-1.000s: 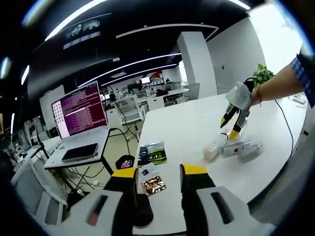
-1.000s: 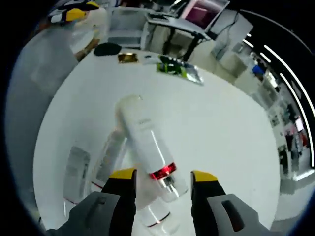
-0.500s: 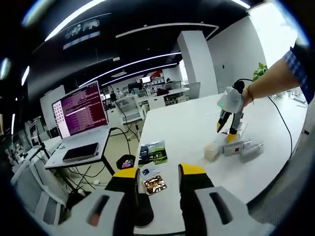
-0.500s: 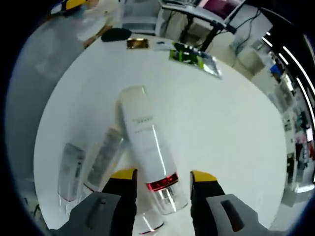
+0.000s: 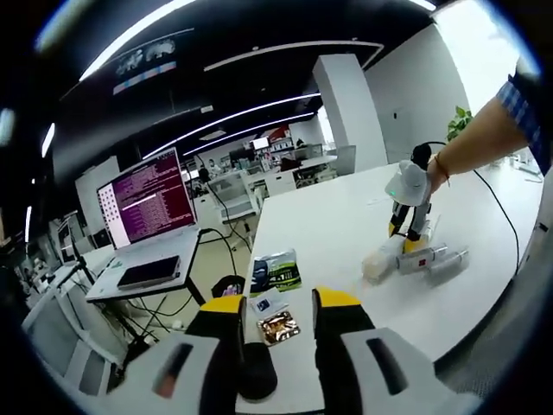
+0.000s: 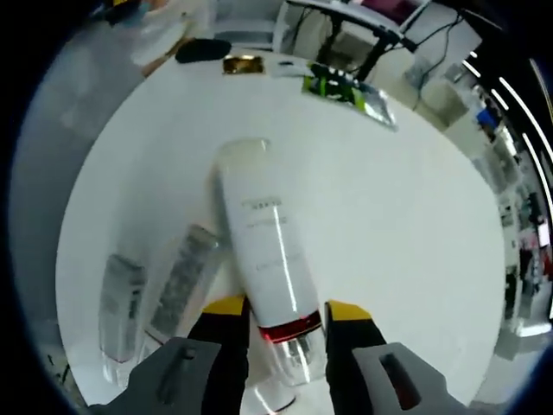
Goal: Arrange the skincare products in the storage area until every visible bottle or jar stands upright without overlapping.
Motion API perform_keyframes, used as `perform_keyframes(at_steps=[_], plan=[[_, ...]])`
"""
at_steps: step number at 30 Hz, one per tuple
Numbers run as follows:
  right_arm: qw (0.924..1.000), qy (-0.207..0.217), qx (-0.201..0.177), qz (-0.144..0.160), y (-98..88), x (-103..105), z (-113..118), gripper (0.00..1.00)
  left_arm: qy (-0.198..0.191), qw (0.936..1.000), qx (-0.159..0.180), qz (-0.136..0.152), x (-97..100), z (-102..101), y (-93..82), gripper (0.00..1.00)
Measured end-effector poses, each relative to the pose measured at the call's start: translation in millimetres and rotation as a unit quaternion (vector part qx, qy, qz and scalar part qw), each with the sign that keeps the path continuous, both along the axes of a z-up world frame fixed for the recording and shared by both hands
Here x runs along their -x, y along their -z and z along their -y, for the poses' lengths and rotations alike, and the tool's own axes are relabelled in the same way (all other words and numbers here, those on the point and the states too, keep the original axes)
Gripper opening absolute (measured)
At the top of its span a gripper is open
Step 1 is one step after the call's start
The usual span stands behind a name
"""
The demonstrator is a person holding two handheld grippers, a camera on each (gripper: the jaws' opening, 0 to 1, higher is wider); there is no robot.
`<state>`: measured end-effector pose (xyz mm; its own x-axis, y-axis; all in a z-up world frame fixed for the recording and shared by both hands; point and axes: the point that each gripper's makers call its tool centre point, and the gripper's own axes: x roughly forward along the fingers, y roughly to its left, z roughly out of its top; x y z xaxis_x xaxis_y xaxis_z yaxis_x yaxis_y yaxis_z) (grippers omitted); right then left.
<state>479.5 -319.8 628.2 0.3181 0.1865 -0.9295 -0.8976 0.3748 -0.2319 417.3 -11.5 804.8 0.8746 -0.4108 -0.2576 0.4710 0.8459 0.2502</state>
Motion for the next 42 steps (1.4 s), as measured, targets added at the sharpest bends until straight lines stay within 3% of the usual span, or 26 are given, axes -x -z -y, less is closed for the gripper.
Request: perform_keyframes(at_steps=[20,31,37,42], plan=[[0.9993,-0.023,0.027,0.016,-2.1,30,-24,0.26,0.015,0.9995,-0.023,0.013,3.8,7,-0.7,0.25],[0.9993,-0.02,0.023,0.024,-3.5,55,-34,0.25,0.018,0.9993,-0.033,0.001,5.1,7,3.8,0.22],[0.9984,-0.017,0.028,0.046,-3.9,57,-35,0.25,0.021,0.9988,-0.044,-0.005,5.7,7,7.0,0.22],[0.9992,-0.009,0.021,0.035,-3.1,64,-38,0.25,0.026,0.9986,-0.046,-0.005,7.2,9,7.4,0.22]])
